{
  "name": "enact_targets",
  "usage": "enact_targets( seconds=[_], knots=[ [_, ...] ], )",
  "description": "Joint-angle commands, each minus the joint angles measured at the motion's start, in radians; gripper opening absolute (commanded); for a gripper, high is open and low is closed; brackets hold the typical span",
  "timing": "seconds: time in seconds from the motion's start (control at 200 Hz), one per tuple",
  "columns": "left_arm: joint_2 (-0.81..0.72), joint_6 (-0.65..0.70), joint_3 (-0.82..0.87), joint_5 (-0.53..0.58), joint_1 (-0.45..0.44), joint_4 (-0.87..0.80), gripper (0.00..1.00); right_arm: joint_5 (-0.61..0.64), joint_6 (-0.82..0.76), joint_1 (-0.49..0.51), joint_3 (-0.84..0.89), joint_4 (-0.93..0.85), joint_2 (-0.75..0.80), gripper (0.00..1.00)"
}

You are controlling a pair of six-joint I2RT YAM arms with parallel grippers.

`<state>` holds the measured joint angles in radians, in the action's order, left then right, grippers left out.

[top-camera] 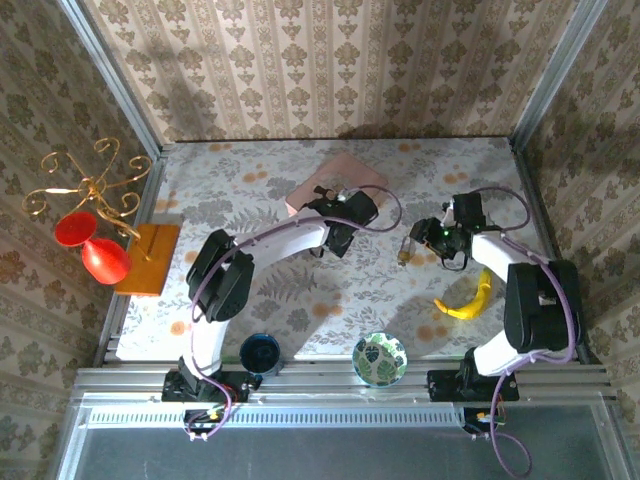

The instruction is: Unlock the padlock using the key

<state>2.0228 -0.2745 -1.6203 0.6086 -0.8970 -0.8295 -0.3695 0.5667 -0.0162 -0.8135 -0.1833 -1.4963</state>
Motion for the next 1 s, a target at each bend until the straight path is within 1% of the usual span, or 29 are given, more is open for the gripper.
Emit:
enact_targets(
  seconds=[0.0,0.075,0.1,0.245,0.345,0.45,0.505,0.555,0.635,0.695,0.78,0.825,0.855,0.995],
  knots=[
    [-0.027,-0.031,0.039,0.031,0.046,-0.013,1.0,0.049,-0.017,-0.002,0.019,-0.047,0.073,0.54],
    [-0.047,-0.042,0.066,0.034,0.072,-0.003,1.0,0.066,-0.017,-0.001,0.025,-0.058,0.097,0.54],
    [-0.055,-0.044,0.076,0.034,0.082,0.002,1.0,0.073,-0.019,-0.001,0.028,-0.062,0.135,0.54],
    [-0.09,-0.054,0.121,0.023,0.137,0.063,1.0,0.114,-0.022,0.002,0.045,-0.086,0.205,0.55],
    [-0.105,-0.062,0.134,-0.038,0.179,0.113,1.0,0.131,-0.032,0.013,0.056,-0.08,0.243,0.55],
    [-0.131,-0.086,0.14,-0.087,0.2,0.137,1.0,0.135,-0.063,0.037,0.002,-0.086,0.217,0.57],
    [-0.153,-0.114,0.151,-0.127,0.21,0.146,1.0,0.133,-0.09,0.062,-0.048,-0.085,0.175,0.67],
    [-0.179,-0.148,0.17,-0.171,0.223,0.159,1.0,0.142,-0.117,0.09,-0.109,-0.089,0.128,0.71],
    [-0.229,-0.226,0.223,-0.26,0.259,0.199,1.0,0.177,-0.161,0.137,-0.216,-0.102,0.024,0.72],
    [-0.278,-0.3,0.284,-0.349,0.299,0.256,1.0,0.193,-0.185,0.156,-0.303,-0.106,-0.06,0.73],
    [-0.352,-0.401,0.398,-0.504,0.359,0.426,1.0,0.192,-0.208,0.159,-0.429,-0.105,-0.183,0.76],
    [-0.371,-0.437,0.438,-0.565,0.377,0.51,1.0,0.19,-0.216,0.159,-0.494,-0.104,-0.253,0.76],
    [-0.372,-0.449,0.443,-0.588,0.383,0.534,1.0,0.187,-0.223,0.159,-0.538,-0.102,-0.295,0.77],
    [-0.344,-0.462,0.411,-0.625,0.383,0.564,1.0,0.136,-0.243,0.16,-0.722,-0.105,-0.467,0.78]
  ],
)
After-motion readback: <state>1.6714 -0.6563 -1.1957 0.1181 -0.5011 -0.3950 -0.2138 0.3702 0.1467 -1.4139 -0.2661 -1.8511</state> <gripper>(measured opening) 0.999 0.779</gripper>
